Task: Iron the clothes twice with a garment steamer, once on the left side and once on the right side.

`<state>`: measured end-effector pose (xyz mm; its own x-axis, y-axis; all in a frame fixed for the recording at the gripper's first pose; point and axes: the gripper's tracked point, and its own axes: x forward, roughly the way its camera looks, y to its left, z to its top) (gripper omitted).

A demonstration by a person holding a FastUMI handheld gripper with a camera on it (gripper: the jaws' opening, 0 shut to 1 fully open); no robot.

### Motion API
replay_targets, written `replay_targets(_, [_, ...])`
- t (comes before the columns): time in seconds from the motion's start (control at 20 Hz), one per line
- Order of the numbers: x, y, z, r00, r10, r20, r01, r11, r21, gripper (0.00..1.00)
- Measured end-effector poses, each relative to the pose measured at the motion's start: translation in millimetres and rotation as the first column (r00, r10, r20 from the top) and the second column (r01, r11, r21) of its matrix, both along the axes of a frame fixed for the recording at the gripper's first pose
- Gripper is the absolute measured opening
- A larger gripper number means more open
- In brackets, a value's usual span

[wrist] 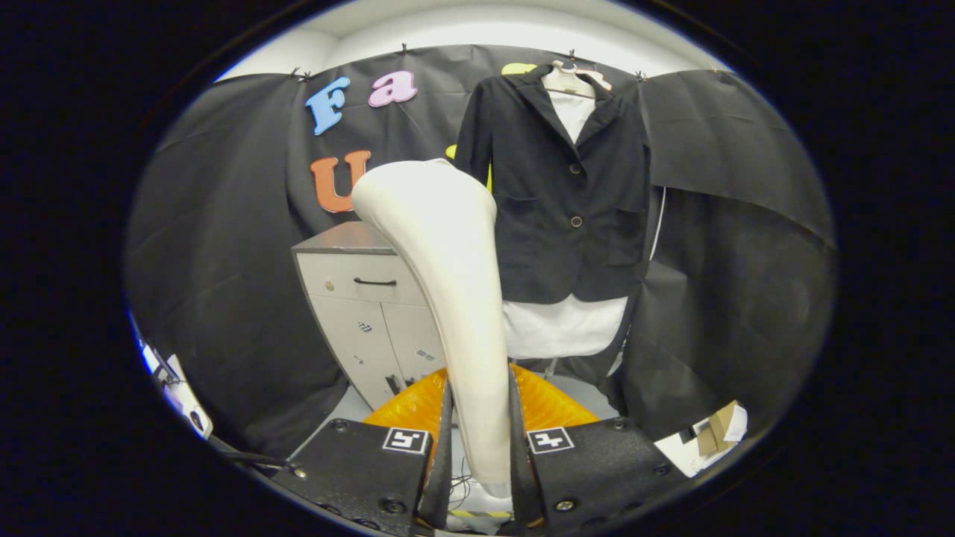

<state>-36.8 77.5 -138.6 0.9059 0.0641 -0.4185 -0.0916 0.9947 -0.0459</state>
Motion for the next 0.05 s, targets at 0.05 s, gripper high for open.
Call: replay_targets(0.05, [0.4, 0.0, -0.5, 1.0, 0.001, -0.003, -0.001, 1.0, 0.001, 0.35])
